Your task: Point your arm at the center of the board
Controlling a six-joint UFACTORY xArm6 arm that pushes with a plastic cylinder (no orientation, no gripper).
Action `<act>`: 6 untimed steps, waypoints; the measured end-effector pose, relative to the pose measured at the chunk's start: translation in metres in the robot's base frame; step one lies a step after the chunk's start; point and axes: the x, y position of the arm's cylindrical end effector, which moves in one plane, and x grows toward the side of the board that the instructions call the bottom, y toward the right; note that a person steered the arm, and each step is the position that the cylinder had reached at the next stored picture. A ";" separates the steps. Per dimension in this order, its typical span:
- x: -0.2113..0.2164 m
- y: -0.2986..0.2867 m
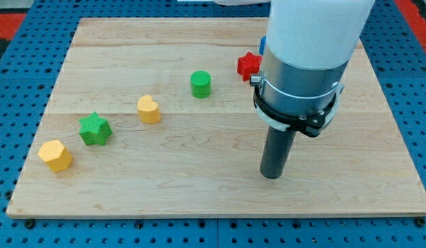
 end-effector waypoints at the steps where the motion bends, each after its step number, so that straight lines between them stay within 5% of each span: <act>1: 0.001 0.000; 6: -0.098 0.009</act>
